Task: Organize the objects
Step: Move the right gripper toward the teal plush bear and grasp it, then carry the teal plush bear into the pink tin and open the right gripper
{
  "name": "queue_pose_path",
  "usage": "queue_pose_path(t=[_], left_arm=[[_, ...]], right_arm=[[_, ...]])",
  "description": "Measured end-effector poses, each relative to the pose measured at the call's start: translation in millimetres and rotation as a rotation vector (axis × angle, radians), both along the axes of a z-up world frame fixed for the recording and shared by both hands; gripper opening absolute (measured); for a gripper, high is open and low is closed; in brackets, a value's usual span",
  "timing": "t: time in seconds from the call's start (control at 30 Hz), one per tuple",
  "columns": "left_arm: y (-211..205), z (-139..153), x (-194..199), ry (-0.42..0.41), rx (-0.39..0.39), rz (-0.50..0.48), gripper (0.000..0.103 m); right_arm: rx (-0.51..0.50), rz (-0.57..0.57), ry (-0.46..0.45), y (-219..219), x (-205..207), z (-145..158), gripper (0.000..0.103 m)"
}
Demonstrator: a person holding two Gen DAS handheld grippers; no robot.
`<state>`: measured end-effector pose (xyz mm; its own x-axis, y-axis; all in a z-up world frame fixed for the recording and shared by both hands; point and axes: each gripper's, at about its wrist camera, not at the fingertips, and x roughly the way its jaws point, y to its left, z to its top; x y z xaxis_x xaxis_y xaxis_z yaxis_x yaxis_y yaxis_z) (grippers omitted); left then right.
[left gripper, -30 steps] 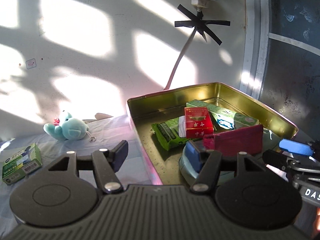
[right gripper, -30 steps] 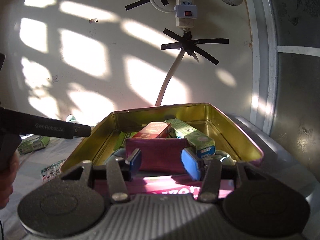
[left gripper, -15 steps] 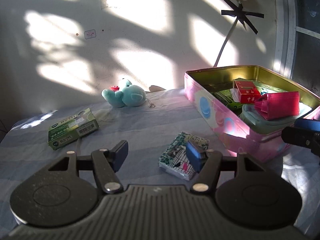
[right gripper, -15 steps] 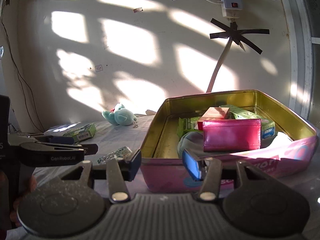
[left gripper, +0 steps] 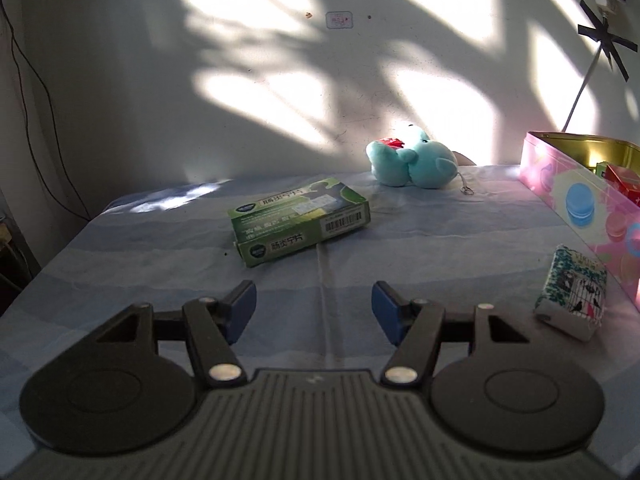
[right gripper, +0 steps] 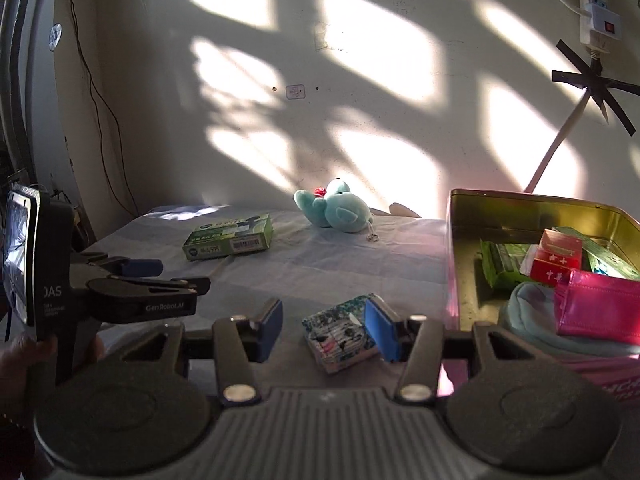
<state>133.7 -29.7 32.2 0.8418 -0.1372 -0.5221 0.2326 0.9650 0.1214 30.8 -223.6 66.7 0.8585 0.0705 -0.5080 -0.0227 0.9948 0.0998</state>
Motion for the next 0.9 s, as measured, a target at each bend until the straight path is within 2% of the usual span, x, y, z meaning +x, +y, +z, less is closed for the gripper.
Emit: queue_pose_path(t=[0.07,0.13,0.2,0.27,0.37,0.5,0.6,0.67,0.7,0.73,0.8,0.9], left_arm=[[18,-5,13,0.023,-0.035,0.051,0.066],[35,-12,23,0.056,-0.081,0.093,0.066],[49,-22,36,0.127,-0.142,0.115,0.066],[57,-19,38,0.137,-0.196,0.118,0.067],[60,-21,40,0.149,-0.215,0.129,0.069],[55,-22,43,0.15,-0.197,0.118,0.072],[54,-22,46,0.152,-0.2,0.114,0.072],[55,-22,47,0.152,-0.205,0.115,0.072],[56,-22,48,0.151,-0.21,0.115,0.072],[58,-22,49,0.152,-0.221,0.115,0.072],[62,-21,50,0.154,-0.255,0.115,0.072],[73,-19,51,0.161,-0.357,0.086,0.072]], right_arm=[[-0.006,0.024,-0.001,10,21,4,0.049],[0.001,0.034,-0.005,18,50,8,0.056],[0.025,0.004,0.003,19,87,10,0.059],[0.052,-0.046,0.027,15,127,6,0.059],[0.106,-0.138,0.084,-2,186,-8,0.062],[0.158,-0.219,0.184,-25,257,-36,0.084],[0.263,-0.247,0.249,-40,288,-58,0.089],[0.319,-0.222,0.288,-43,296,-71,0.079],[0.324,-0.196,0.293,-40,295,-73,0.062],[0.291,-0.187,0.282,-34,291,-71,0.056],[0.189,-0.137,0.256,-17,276,-63,0.051],[0.13,-0.055,0.231,2,234,-54,0.051]])
